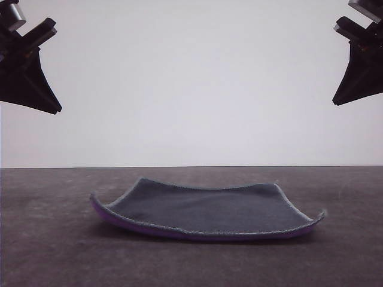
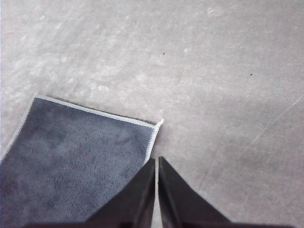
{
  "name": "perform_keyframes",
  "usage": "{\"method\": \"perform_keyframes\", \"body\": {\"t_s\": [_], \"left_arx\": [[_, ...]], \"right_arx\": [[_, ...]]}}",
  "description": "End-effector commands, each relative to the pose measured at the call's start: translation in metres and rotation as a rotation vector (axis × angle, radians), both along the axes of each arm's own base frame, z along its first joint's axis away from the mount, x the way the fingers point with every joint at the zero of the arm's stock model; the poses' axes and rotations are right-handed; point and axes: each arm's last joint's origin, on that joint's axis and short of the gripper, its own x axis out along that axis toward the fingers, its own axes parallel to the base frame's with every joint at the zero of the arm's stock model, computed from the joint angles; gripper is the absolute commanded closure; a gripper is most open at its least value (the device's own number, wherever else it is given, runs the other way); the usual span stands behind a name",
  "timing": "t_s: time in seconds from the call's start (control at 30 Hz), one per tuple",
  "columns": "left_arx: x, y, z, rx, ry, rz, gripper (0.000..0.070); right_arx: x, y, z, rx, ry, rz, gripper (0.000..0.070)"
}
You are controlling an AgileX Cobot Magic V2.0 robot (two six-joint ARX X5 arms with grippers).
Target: Fold clothes
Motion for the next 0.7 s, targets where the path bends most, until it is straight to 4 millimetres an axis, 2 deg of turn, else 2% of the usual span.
{"method": "perform_keyframes", "body": {"t_s": [0.0, 0.07, 0.13, 0.2, 0.23, 0.27, 0.3, 0.67], "left_arx": [[0.0036, -0.0011, 0.0027, 0.006, -0.013, -0.015, 0.0684], [0.0034, -0.0011, 0.0025, 0.006, -0.009, -0.015, 0.0673], [0.0033, -0.0011, 0.0023, 0.005, -0.007, -0.015, 0.0656], [0.0031, -0.0014, 0.0023, -0.001, -0.005, -0.024, 0.0566], [0.0029, -0.0016, 0.0023, -0.007, -0.004, -0.032, 0.0486], [0.0029, -0.0018, 0.0024, -0.011, -0.004, -0.037, 0.0425], [0.0028, -0.0019, 0.0024, -0.014, -0.004, -0.04, 0.0387], [0.0063, -0.0065, -0.0011, -0.047, 0.009, -0.072, 0.0383]], "right_arx": [[0.003, 0.0004, 0.0027, -0.006, -0.015, 0.011, 0.0694], [0.003, 0.0004, 0.0026, -0.006, -0.015, 0.011, 0.0693], [0.003, 0.0004, 0.0027, -0.005, -0.015, 0.013, 0.0657], [0.0028, 0.0007, 0.0027, 0.001, -0.015, 0.023, 0.0457], [0.0027, 0.0009, 0.0027, 0.006, -0.014, 0.029, 0.0328], [0.0027, 0.0009, 0.0027, 0.006, -0.014, 0.029, 0.0257], [0.0027, 0.0009, 0.0028, 0.007, -0.014, 0.03, 0.0215], [0.0042, 0.0022, -0.0003, 0.033, 0.003, 0.058, 0.0208]]}}
